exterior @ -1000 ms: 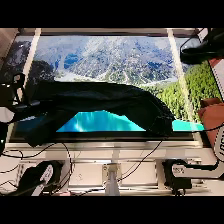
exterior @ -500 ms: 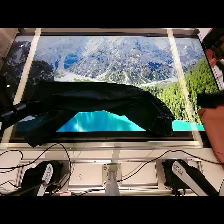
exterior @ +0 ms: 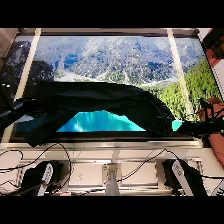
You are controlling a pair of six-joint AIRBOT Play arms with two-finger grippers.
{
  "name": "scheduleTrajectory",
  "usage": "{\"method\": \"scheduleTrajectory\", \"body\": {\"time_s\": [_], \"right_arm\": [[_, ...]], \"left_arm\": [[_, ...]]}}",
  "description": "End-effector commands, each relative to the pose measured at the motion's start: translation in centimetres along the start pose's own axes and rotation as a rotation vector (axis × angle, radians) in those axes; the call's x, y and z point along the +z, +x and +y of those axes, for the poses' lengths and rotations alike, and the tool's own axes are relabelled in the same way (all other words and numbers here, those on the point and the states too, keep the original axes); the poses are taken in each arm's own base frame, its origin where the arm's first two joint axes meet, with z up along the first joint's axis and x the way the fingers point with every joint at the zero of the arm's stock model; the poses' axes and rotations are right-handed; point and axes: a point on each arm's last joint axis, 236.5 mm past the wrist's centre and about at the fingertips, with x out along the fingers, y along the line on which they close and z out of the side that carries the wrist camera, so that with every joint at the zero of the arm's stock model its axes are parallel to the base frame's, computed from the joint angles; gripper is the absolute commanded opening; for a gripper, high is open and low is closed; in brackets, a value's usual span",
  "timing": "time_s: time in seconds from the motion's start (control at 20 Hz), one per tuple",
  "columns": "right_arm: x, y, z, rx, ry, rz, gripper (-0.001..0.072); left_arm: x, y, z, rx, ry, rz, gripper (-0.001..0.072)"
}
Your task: Fold the clothes and pants, and hang the long-sleeved shirts on hangers.
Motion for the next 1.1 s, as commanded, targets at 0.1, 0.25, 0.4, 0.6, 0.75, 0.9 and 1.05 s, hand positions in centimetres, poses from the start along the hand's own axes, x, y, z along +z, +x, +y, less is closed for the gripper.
{"method": "scheduleTrajectory", "body": {"time_s": [0.1,0.25,0.4,0.6,0.75,0.9,1.05], "right_arm": [[-2.1,3.5,2.6,0.147,0.067,0.053,0.0554],[-3.0,5.9,3.4,0.205,0.121,0.074,0.0553],[0.2,6.2,3.0,0.213,0.173,-0.032,0.0554],[3.1,6.9,2.1,0.208,0.299,-0.117,0.0553],[5.7,6.4,3.0,0.279,0.353,-0.208,0.0509],[6.6,5.9,3.8,0.326,0.379,-0.239,0.0198],[6.2,5.6,5.2,0.382,0.378,-0.211,0.0053]], "left_arm": [[0.0,0.0,-0.2,-0.009,-0.011,-0.004,0.0026],[0.0,0.0,-0.2,-0.009,-0.011,-0.003,0.0026],[-0.1,0.0,-0.2,-0.010,-0.011,-0.001,0.0026],[0.0,0.0,-0.2,-0.010,-0.010,-0.001,0.0026],[-0.1,0.0,-0.2,-0.010,-0.010,-0.001,0.0026],[-0.1,0.0,-0.2,-0.010,-0.010,0.000,0.0026],[-0.1,0.0,-0.2,-0.009,-0.010,-0.001,0.0026]]}}
